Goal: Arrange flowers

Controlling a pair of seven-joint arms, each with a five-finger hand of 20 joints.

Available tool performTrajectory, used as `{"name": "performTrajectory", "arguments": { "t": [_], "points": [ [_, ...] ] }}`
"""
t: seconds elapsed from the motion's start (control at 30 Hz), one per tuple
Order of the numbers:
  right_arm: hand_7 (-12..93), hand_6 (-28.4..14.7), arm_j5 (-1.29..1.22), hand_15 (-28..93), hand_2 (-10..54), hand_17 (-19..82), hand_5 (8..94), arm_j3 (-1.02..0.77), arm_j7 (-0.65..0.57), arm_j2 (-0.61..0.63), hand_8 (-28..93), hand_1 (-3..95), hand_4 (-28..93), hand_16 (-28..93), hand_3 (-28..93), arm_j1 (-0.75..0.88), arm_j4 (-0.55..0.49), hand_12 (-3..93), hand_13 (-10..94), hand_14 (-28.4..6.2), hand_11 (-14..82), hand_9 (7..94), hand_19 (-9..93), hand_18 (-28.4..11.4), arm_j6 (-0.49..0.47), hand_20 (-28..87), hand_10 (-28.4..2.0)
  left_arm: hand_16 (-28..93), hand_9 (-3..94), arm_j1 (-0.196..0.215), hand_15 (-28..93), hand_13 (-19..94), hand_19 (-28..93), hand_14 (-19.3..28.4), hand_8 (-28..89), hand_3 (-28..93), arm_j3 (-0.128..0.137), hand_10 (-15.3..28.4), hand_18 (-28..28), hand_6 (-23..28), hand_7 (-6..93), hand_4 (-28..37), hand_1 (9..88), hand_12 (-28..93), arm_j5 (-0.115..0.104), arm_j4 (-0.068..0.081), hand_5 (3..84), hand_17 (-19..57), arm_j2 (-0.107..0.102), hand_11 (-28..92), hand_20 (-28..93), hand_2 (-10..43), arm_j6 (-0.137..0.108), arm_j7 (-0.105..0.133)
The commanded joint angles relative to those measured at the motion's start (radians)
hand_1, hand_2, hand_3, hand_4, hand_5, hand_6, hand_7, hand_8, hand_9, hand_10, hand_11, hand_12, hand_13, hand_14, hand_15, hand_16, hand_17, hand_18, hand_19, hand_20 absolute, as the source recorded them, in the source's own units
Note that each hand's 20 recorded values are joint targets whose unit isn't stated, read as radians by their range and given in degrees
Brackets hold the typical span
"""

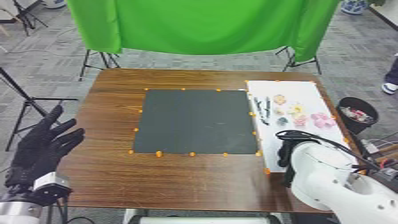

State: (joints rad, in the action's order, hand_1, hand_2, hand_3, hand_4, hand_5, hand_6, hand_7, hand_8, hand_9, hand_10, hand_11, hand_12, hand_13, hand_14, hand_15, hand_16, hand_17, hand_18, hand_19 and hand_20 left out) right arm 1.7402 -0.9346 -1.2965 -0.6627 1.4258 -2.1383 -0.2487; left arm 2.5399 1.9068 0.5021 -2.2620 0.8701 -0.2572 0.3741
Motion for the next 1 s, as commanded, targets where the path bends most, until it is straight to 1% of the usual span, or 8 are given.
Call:
{"name": "performTrajectory", "arguments": {
  "t": [0.03, 0.07, 0.1, 0.57, 0.6, 0.7, 0.73, 1.0],
  "points": [
    [24, -8.0, 0.033, 61, -4.8, 67, 78.9, 0.036, 0.068, 0.027, 26, 60.8, -22, 18, 67, 0.050, 0.012, 22.0, 86, -9.1, 37.4, 87.2, 93, -8.6, 0.097, 13, -16.0, -11, 26.7, 0.001, 54, 20, 57, 27.9, -7, 61, 0.000, 18.5, 28.4, 5.9, 6.7, -19.5, 30.0, 12, 0.006, -0.005, 29.9, -5.7, 0.011, 21, -8, 6.2, -0.006, -0.010],
    [24, -7.8, 0.046, 62, -4.6, 67, 78.7, 0.041, 0.082, 0.032, 26, 60.4, -22, 18, 68, 0.042, 0.015, 22.1, 86, -8.7, 38.0, 87.1, 93, -8.6, 0.099, 14, -15.8, -11, 26.7, 0.012, 54, 20, 57, 28.0, -7, 61, 0.000, 18.5, 28.4, 5.9, 6.7, -19.5, 30.0, 12, -0.005, -0.007, 29.9, -5.8, 0.004, 21, -8, 6.2, -0.014, 0.007],
    [25, -7.7, 0.060, 62, -4.2, 67, 78.7, 0.038, 0.080, 0.039, 27, 59.9, -22, 18, 69, 0.053, 0.010, 22.1, 86, -8.6, 38.7, 86.9, 93, -8.8, 0.118, 16, -15.6, -11, 26.7, 0.000, 54, 20, 57, 28.0, -7, 61, 0.001, 18.5, 28.4, 5.9, 6.6, -19.5, 30.0, 12, 0.010, -0.005, 30.0, -5.8, 0.020, 21, -8, 6.2, -0.004, -0.020],
    [31, -7.3, 0.171, 66, -3.6, 66, 77.7, 0.014, 0.151, 0.101, 27, 55.1, -19, 19, 75, 0.052, -0.013, 21.9, 86, -8.3, 44.0, 86.8, 93, -9.5, 0.292, 30, -14.9, -11, 26.8, 0.024, 54, 20, 57, 27.9, -7, 62, 0.009, 18.5, 28.4, 5.9, 6.8, -19.6, 30.0, 12, -0.005, -0.013, 29.9, -5.8, 0.009, 22, -8, 6.2, -0.018, 0.011],
    [31, -7.3, 0.174, 66, -3.7, 66, 77.7, -0.004, 0.151, 0.101, 27, 54.8, -19, 19, 75, 0.066, -0.021, 21.9, 86, -8.2, 44.1, 86.9, 93, -9.5, 0.293, 30, -14.9, -11, 26.8, 0.020, 54, 20, 57, 27.9, -7, 62, 0.010, 18.4, 28.4, 5.9, 6.8, -19.6, 30.0, 12, 0.004, -0.013, 29.9, -5.8, 0.019, 22, -8, 6.2, -0.013, -0.006],
    [32, -7.3, 0.189, 67, -3.8, 66, 77.8, -0.005, 0.157, 0.108, 27, 54.4, -19, 19, 76, 0.052, -0.026, 21.8, 86, -8.2, 44.6, 87.0, 93, -9.9, 0.320, 33, -14.8, -11, 26.7, 0.022, 54, 20, 57, 28.0, -7, 62, 0.005, 18.4, 28.4, 5.9, 6.7, -19.6, 30.0, 12, -0.006, -0.012, 29.9, -5.8, 0.007, 22, -7, 6.2, -0.020, 0.011],
    [32, -7.3, 0.190, 67, -3.9, 66, 77.9, -0.009, 0.157, 0.109, 27, 54.3, -19, 19, 76, 0.050, -0.029, 21.9, 86, -8.2, 44.8, 87.1, 93, -10.0, 0.325, 34, -14.7, -11, 26.7, 0.040, 54, 20, 57, 28.0, -7, 61, 0.001, 18.4, 28.4, 6.0, 6.7, -19.6, 30.0, 12, -0.039, -0.011, 29.9, -5.8, -0.033, 22, -7, 6.2, -0.038, 0.049],
    [32, -7.2, 0.207, 68, -4.8, 67, 78.3, -0.013, 0.172, 0.108, 27, 53.4, -18, 19, 77, 0.023, -0.052, 22.1, 86, -8.3, 45.4, 87.6, 93, -10.3, 0.360, 37, -14.7, -11, 26.7, 0.050, 54, 20, 57, 27.9, -7, 62, 0.004, 18.4, 28.4, 5.9, 6.6, -19.6, 29.9, 12, -0.044, -0.013, 29.9, -5.8, -0.035, 21, -7, 6.2, -0.042, 0.061]
  ]
}}
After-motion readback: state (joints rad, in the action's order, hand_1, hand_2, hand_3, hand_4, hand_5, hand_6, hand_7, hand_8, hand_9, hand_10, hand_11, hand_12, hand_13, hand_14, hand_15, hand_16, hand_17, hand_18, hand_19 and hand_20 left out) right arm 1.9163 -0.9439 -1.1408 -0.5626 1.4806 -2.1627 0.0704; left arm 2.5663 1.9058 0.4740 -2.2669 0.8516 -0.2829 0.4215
